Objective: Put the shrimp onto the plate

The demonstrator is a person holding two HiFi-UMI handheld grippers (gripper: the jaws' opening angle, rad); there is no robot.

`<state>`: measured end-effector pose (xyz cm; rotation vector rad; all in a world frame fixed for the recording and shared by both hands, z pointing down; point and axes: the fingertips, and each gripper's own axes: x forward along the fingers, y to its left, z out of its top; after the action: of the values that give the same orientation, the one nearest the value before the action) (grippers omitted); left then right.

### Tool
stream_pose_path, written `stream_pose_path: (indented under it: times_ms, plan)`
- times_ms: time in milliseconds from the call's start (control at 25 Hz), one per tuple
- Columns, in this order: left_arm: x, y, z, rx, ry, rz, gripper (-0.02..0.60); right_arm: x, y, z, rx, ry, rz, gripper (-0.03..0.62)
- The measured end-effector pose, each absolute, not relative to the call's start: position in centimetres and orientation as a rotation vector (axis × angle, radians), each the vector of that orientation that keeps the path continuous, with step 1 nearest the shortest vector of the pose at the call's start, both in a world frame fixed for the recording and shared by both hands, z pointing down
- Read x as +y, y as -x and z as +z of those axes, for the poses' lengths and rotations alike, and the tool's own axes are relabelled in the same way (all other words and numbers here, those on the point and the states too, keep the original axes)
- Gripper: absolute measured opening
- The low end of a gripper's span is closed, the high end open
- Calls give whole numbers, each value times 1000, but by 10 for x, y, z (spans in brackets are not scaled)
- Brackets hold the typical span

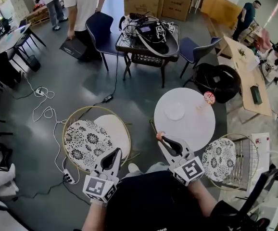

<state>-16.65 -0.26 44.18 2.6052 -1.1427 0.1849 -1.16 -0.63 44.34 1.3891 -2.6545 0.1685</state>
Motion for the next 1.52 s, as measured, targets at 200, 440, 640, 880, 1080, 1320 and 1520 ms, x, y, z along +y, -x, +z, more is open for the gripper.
stream_pose_path:
  times_ms: [200,440,640,880,1080,1320,1520]
  plan:
    - [-13,163,443,-1111,-2608,189,5,-22,3,446,-2609,-1419,187,63]
    - [-29,150,444,-1107,-2597,183,5,-42,-15,450,-2582,-1429,205,63]
    - [-53,139,446,-1122,-2583,188,5,-71,-33,459,-2556,-1420,227,63]
    - [-80,128,442,-1166,-2570,203,5,-103,-57,477,-2512,-1400,260,63]
    - [-102,117,445,-1190,-2552,261,5,-132,-82,499,-2473,-1423,340,63]
    - [-125,102,449,-1225,-2521,306,5,-168,-120,541,-2379,-1440,436,63]
    - [-140,87,453,-1248,-2500,363,5,-194,-145,587,-2286,-1408,515,63]
